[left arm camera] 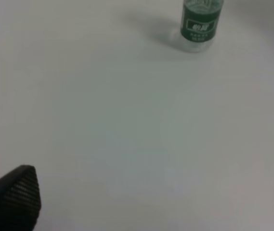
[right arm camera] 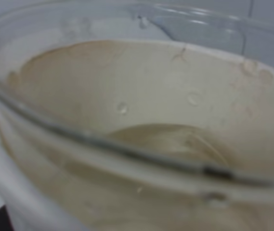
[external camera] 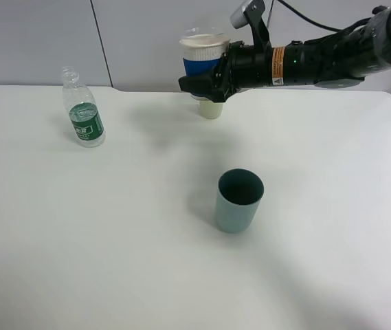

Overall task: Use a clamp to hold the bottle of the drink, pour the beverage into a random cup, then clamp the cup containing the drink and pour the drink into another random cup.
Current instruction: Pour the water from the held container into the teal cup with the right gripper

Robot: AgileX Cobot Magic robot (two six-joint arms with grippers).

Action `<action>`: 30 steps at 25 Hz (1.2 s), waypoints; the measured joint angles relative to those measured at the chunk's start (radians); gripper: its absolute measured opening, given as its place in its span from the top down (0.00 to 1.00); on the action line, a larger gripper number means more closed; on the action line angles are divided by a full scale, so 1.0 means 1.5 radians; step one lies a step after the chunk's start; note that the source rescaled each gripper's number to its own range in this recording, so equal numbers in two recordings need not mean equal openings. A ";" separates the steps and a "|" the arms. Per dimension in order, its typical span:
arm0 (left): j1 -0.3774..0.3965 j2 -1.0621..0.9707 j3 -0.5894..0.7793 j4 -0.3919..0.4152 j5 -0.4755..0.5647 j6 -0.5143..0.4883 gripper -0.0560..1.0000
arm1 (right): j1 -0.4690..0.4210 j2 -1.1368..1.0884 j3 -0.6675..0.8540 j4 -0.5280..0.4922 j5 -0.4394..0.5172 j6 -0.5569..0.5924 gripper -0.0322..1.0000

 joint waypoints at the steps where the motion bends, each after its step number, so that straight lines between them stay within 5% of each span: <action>1: 0.000 0.000 0.000 0.000 0.000 0.000 0.00 | 0.002 -0.010 0.000 -0.023 0.009 -0.006 0.95; 10: 0.000 0.000 0.000 0.000 0.000 0.000 0.00 | 0.003 -0.088 0.001 -0.214 0.027 -0.012 0.95; 30: 0.000 0.000 0.000 0.000 0.000 0.000 0.00 | -0.010 -0.149 0.060 -0.244 0.030 -0.062 0.95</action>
